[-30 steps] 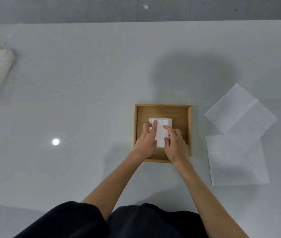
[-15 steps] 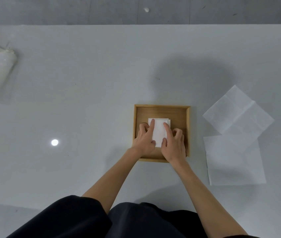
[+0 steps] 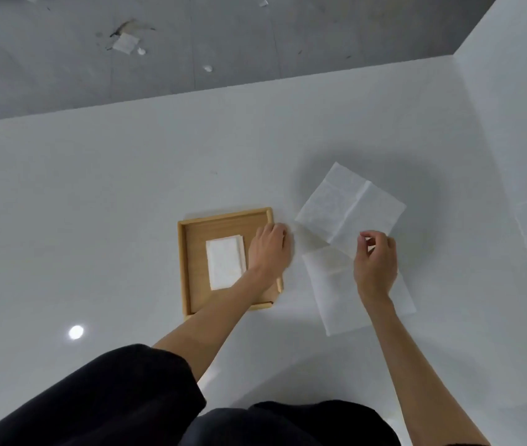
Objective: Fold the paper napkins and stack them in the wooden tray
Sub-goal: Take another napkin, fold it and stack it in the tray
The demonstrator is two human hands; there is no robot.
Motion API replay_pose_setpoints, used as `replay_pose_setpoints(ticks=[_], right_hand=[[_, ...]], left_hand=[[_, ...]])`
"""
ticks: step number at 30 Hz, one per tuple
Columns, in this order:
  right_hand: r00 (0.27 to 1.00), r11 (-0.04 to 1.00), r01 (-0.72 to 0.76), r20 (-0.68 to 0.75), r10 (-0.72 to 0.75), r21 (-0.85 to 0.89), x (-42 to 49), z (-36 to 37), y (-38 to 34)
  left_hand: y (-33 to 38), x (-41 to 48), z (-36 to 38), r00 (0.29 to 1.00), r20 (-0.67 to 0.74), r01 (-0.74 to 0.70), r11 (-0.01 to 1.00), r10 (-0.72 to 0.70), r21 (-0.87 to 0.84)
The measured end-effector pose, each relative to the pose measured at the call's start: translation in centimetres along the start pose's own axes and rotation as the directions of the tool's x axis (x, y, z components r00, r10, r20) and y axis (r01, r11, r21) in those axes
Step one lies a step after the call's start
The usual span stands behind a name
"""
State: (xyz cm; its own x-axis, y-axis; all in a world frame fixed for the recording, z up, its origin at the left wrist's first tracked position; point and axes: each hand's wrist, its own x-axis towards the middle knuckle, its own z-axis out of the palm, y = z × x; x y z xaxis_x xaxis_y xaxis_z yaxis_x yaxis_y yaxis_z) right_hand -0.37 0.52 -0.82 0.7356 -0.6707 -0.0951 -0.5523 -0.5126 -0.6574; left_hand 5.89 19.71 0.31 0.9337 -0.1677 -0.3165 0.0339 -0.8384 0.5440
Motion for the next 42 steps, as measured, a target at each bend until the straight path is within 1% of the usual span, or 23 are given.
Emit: replay_pose_setpoints(ticks=[2, 4, 6, 9, 12, 15, 17, 19, 21, 23, 25, 28, 32, 36, 39, 40, 41, 42], right_hand=[[1.0, 1.0, -0.014, -0.006, 0.014, -0.022, 4.0, -2.0, 0.9], [1.0, 0.999, -0.014, 0.025, 0.015, -0.051, 8.2, -3.2, 1.4], [0.996, 0.996, 0.012, 0.086, -0.005, -0.088, 12.2, -3.6, 1.4], [0.979, 0.987, 0.062, 0.2, -0.032, -0.148, 16.0, -2.2, 1.0], [0.951, 0.977, 0.125, 0.303, -0.068, -0.174, 18.2, 0.3, 0.5], [0.915, 0.943, 0.214, 0.39, -0.103, -0.253, 19.1, 2.6, 0.3], [0.91, 0.905, 0.256, 0.402, -0.106, -0.339, 19.4, 3.8, 0.4], [0.914, 0.892, 0.253, 0.394, -0.094, -0.375, 19.5, 4.3, 0.3], [0.914, 0.89, 0.269, 0.39, -0.115, -0.367, 19.5, 4.3, 0.3], [0.913, 0.911, 0.282, 0.376, -0.159, -0.302, 19.5, 3.7, 0.2], [0.908, 0.93, 0.307, 0.354, -0.223, -0.203, 19.5, 2.4, 0.1], [0.899, 0.945, 0.327, 0.314, -0.305, -0.018, 18.9, -0.2, -0.3], [0.886, 0.959, 0.216, 0.376, -0.271, 0.182, 17.3, -3.7, -1.2], [0.858, 0.917, 0.195, 0.393, -0.332, 0.349, 14.2, -7.9, -4.2], [0.847, 0.853, 0.199, 0.353, -0.397, 0.482, 10.5, -11.3, -7.7], [0.85, 0.825, 0.202, 0.324, -0.416, 0.528, 9.3, -12.3, -8.8], [0.849, 0.784, 0.207, 0.291, -0.441, 0.585, 7.7, -13.4, -10.4], [0.849, 0.735, 0.204, 0.257, -0.462, 0.647, 6.0, -14.4, -11.9]], left_hand=[[3.0, 2.1, 1.8, 0.996, 0.052, 0.081, 0.995, -0.078, -0.06], [5.5, 4.2, 3.6, 0.987, 0.058, 0.156, 0.985, -0.152, -0.072], [7.4, 6.3, 5.4, 0.977, 0.024, 0.21, 0.977, -0.21, -0.023], [7.9, 8.2, 6.9, 0.95, -0.026, 0.313, 0.947, -0.312, 0.079], [7.5, 9.8, 7.8, 0.922, -0.048, 0.386, 0.915, -0.383, 0.114], [6.9, 11.1, 8.1, 0.915, -0.015, 0.402, 0.91, -0.403, 0.096], [6.8, 11.6, 7.9, 0.919, 0.021, 0.389, 0.917, -0.393, 0.092], [6.8, 11.8, 7.4, 0.938, 0.046, 0.341, 0.937, -0.345, 0.078], [6.9, 11.8, 6.6, 0.955, 0.069, 0.291, 0.956, -0.289, -0.024], [6.8, 11.5, 5.6, 0.964, 0.108, 0.26, 0.943, -0.242, -0.209], [6.8, 11.1, 4.4, 0.977, 0.114, 0.208, 0.927, -0.181, -0.312], [7.4, 10.1, 2.0, 0.989, 0.08, 0.146, 0.913, -0.125, -0.38], [8.3, 8.5, -0.5, 0.995, 0.044, 0.1, 0.879, -0.09, -0.466], [8.7, 4.8, -5.1, 1.0, -0.007, 0.02, 0.867, -0.027, -0.498], [8.7, 1.0, -10.0, 0.998, -0.049, -0.064, 0.854, 0.045, -0.516], [8.9, -0.1, -11.9, 0.995, -0.072, -0.093, 0.808, 0.064, -0.582], [9.0, -1.6, -14.3, 0.994, -0.096, -0.11, 0.705, 0.059, -0.701], [9.1, -3.0, -16.5, 0.994, -0.103, -0.11, 0.536, 0.043, -0.837]])
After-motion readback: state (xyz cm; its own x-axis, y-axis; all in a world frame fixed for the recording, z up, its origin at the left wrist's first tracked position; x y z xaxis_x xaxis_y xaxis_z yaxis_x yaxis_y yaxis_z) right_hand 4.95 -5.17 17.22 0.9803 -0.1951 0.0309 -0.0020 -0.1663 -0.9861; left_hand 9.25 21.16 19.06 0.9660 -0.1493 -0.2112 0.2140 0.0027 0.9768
